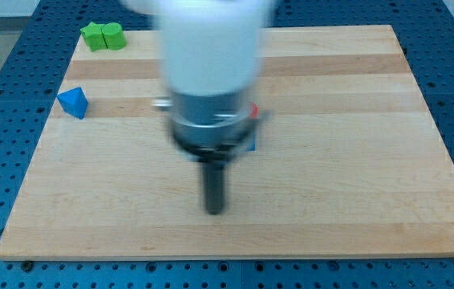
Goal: Move the triangle diagonal bottom left to the cube
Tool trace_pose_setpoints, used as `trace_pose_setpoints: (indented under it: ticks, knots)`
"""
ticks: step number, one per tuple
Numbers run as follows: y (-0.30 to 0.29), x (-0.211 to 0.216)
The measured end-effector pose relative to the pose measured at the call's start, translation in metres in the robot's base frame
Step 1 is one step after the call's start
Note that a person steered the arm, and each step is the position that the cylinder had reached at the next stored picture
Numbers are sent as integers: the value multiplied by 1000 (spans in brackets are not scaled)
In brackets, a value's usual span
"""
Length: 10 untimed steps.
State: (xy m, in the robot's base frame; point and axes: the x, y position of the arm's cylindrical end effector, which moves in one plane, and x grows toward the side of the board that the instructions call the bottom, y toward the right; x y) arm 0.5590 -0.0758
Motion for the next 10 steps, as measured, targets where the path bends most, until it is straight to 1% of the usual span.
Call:
trace_pose_setpoints:
  ticks: [1,2,3,4,5,6,7,8,9,10]
  knots:
    - [-104,-41]
    - [-194,-91]
    - [-228,-110]
    - [-229,-134]
    - [-223,-183]
    - [-169,-189]
    - [-94,-140]
    - [-52,-90]
    - [-74,-99]
    - [-99,-126]
